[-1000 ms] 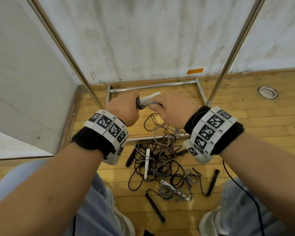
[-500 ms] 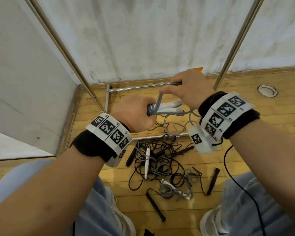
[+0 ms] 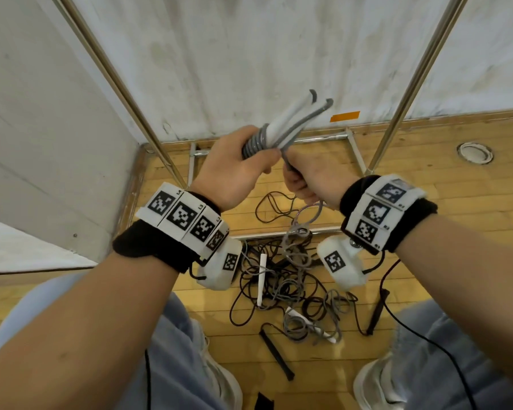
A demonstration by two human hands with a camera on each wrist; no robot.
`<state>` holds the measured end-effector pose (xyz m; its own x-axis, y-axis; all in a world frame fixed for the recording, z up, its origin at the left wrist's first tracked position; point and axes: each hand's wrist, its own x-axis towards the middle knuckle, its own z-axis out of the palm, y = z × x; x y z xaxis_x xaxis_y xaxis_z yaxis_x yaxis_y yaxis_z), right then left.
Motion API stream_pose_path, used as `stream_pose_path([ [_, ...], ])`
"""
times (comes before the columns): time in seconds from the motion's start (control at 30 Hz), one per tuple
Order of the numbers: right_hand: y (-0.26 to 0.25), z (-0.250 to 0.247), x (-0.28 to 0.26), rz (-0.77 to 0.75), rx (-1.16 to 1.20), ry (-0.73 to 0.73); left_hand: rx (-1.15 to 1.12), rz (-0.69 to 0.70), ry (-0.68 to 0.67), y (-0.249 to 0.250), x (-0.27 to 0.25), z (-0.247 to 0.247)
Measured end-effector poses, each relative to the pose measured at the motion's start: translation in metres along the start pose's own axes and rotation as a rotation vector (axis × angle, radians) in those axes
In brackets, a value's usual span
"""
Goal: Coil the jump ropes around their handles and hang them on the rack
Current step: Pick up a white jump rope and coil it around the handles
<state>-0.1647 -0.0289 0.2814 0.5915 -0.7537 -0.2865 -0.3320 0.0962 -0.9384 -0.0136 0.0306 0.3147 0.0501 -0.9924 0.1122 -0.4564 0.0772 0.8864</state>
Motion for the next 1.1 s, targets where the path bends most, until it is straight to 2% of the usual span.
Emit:
stream_pose_path([
  [0.07,0.002,0.011,-0.003,-0.099,-0.139,0.105,0.023,-0.024,0.044,-0.003,0.002,0.000],
  [0.17,0.005,0.022,-0.008,-0.327,-0.298,0.310,0.001,-0.008,0.090,-0.003,0.007,0.001],
  [0.23,0.006,0.027,-0.009,-0.398,-0.378,0.339,0.026,0.018,0.107,-0.003,0.009,0.000],
  [0.33,0.005,0.023,-0.003,-0.321,-0.430,0.304,0.074,0.034,0.111,-0.003,0.011,-0.001],
  [0.47,-0.002,0.020,0.004,-0.199,-0.230,0.167,0.116,0.067,0.139,-0.003,0.011,-0.003],
  [0.63,-0.009,0.023,0.002,-0.267,-0.235,0.229,0.165,0.070,0.217,-0.001,0.010,-0.012],
  [0.83,-0.015,0.023,-0.009,-0.293,-0.458,0.157,0.209,0.087,0.194,0.001,0.003,-0.015],
  [1.0,-0.012,0.017,-0.016,-0.292,-0.522,0.236,0.421,0.085,0.230,-0.006,0.000,-0.023],
  [1.1,-0.014,0.014,-0.019,-0.317,-0.507,0.220,0.572,0.066,0.214,-0.011,-0.001,-0.027],
])
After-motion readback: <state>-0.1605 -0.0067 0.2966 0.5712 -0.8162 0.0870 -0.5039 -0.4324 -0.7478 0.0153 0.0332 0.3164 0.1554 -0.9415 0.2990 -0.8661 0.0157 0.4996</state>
